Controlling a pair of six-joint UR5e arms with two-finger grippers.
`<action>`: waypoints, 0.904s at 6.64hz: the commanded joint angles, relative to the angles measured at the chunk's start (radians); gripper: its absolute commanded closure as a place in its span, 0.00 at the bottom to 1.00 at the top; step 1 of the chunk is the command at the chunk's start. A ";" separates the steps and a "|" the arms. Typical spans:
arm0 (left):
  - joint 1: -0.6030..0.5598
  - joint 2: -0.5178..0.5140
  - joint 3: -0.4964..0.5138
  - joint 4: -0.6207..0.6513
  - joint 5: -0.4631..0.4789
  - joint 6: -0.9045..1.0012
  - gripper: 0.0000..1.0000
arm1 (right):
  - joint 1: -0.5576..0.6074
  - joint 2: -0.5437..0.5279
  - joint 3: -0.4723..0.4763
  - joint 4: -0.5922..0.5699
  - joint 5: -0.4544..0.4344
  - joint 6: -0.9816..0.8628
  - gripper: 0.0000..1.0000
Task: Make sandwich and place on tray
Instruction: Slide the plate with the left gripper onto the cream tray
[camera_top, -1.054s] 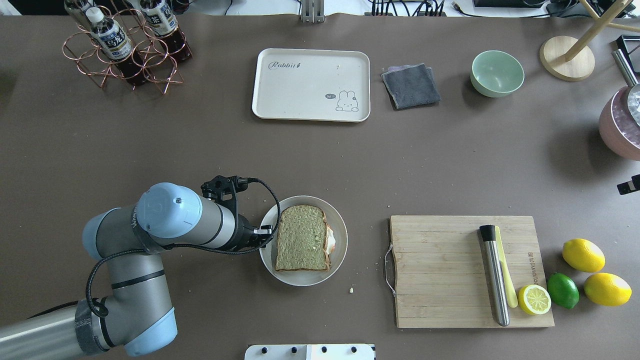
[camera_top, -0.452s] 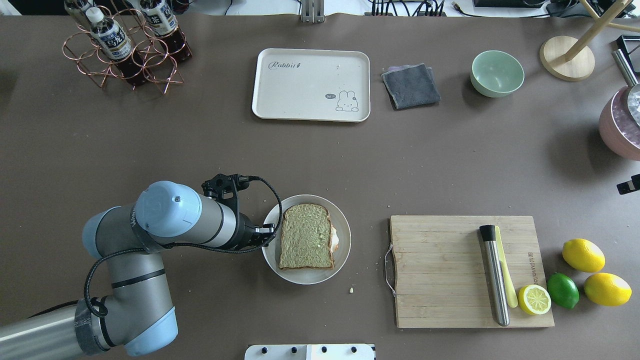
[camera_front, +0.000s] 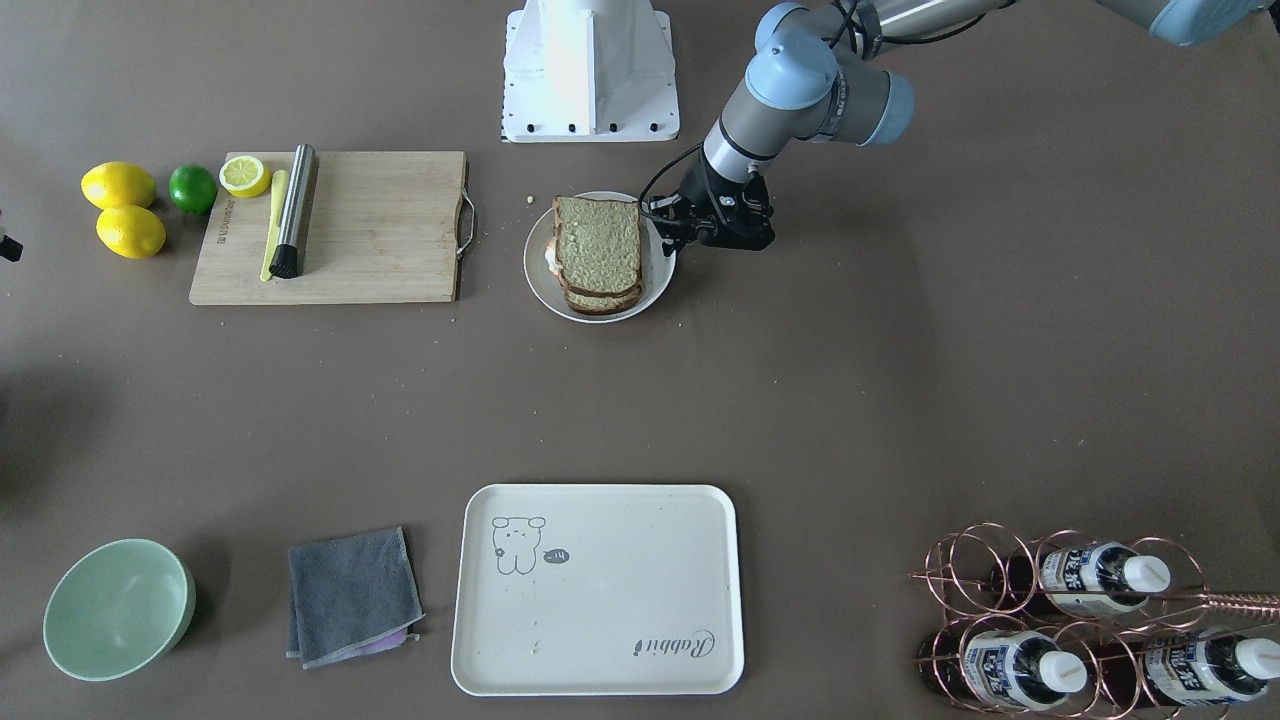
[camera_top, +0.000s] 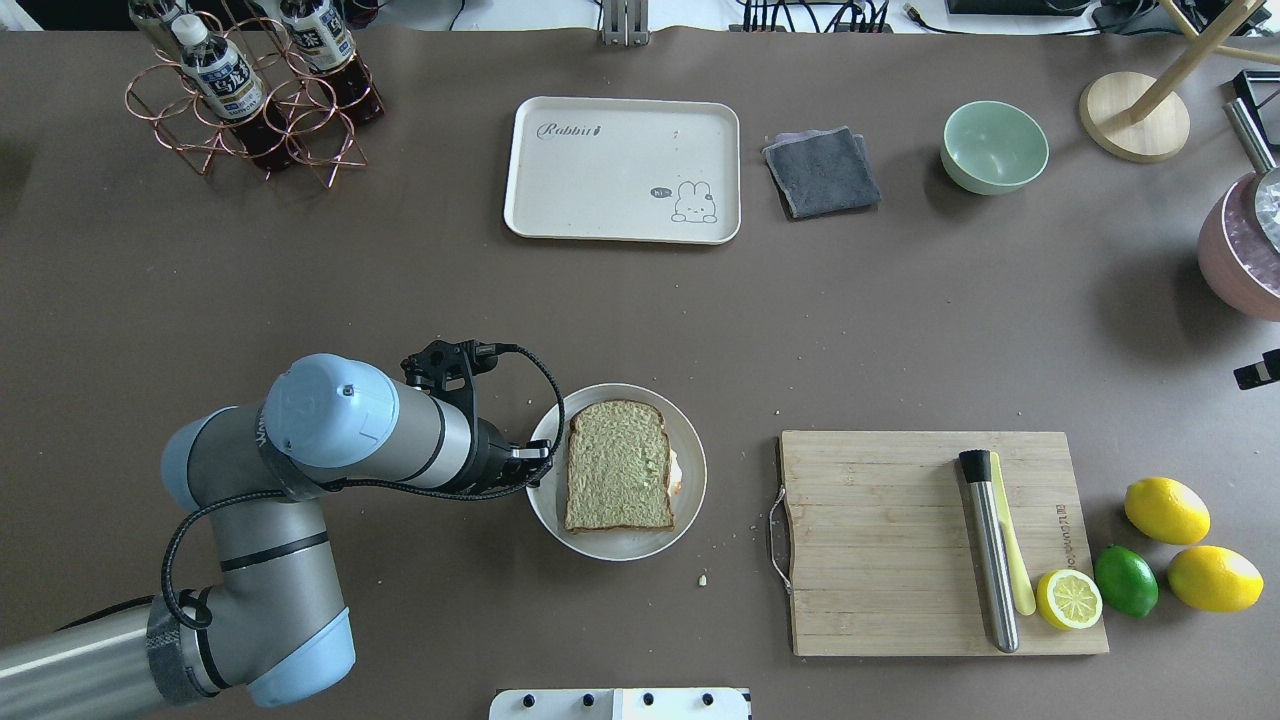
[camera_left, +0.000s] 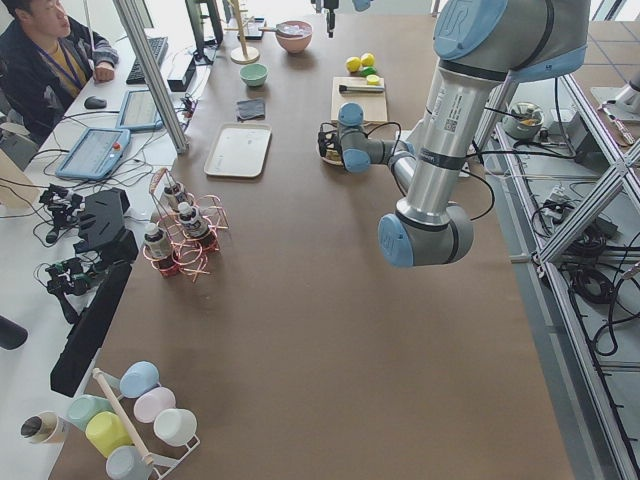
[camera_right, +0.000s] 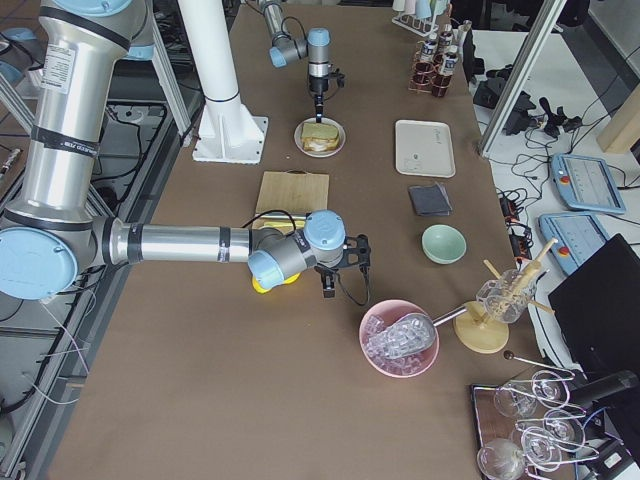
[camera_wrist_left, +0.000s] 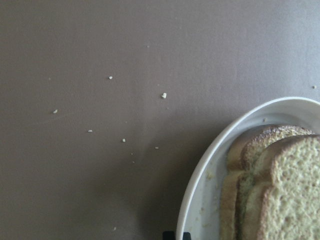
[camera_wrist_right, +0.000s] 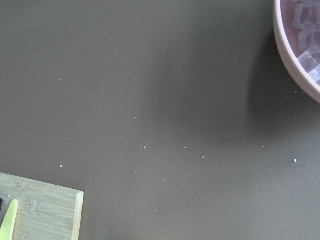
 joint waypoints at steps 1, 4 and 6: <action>-0.004 0.001 -0.028 0.003 0.000 -0.002 1.00 | 0.011 -0.015 0.000 0.002 -0.001 -0.002 0.00; -0.046 0.001 -0.053 0.011 -0.020 -0.014 1.00 | 0.037 -0.054 0.020 0.002 0.000 -0.002 0.00; -0.132 -0.017 -0.033 0.014 -0.085 -0.009 1.00 | 0.042 -0.065 0.028 0.002 0.000 -0.002 0.00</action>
